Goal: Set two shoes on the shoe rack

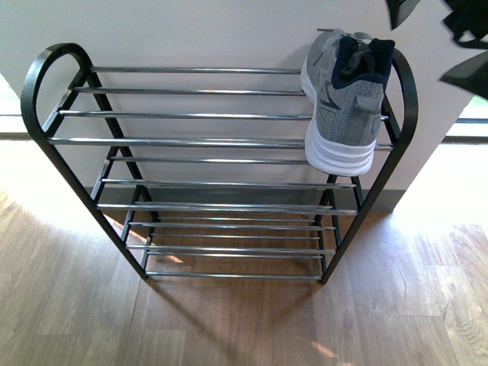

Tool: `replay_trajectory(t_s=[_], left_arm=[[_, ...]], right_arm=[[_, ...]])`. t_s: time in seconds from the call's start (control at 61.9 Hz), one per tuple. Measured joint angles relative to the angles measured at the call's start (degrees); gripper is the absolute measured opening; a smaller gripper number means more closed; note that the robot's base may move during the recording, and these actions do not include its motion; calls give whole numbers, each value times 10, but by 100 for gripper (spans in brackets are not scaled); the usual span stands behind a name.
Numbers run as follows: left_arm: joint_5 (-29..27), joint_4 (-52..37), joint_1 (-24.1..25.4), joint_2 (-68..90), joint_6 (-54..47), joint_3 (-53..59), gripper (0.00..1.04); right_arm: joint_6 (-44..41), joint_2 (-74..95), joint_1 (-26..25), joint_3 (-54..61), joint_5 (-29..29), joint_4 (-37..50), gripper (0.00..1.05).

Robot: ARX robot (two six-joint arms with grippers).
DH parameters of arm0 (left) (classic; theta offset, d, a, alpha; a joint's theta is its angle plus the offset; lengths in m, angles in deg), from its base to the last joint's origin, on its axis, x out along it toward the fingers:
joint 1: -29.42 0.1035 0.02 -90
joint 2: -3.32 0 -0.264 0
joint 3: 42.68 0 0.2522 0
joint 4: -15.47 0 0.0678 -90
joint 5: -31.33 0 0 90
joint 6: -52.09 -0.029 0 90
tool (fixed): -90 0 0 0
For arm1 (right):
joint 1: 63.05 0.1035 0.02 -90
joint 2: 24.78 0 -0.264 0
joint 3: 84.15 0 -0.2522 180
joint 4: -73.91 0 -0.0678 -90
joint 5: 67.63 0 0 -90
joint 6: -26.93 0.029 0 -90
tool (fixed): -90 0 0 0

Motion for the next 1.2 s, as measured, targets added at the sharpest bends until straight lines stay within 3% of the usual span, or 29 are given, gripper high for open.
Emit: replay_trajectory(t_s=[0.081,0.129,0.21,0.291,0.355,0.404,0.711,1.083,1.196], left_arm=[[0,0,0,0,0,0,2],[0,0,0,0,0,0,2],[0,0,0,0,0,0,2],[1,0,0,0,0,0,2],[1,0,0,0,0,0,2],[0,0,0,0,0,0,2],[0,0,0,0,0,0,2],[0,0,0,0,0,0,2],[0,0,0,0,0,0,2]], right_arm=[[-103,-68,-5,49,45,80,91],[-210,-115,-10,89,43,158,97],[-349,-162,-12,120,40,225,95],[-469,-186,-23,169,-21,360,85],[-510,-196,-32,219,-46,442,76],[-547,-212,-46,288,-66,506,64],[-581,-343,-109,465,-123,554,2],[-584,-464,-148,560,-159,528,1],[-585,-504,-186,579,-201,506,1]])
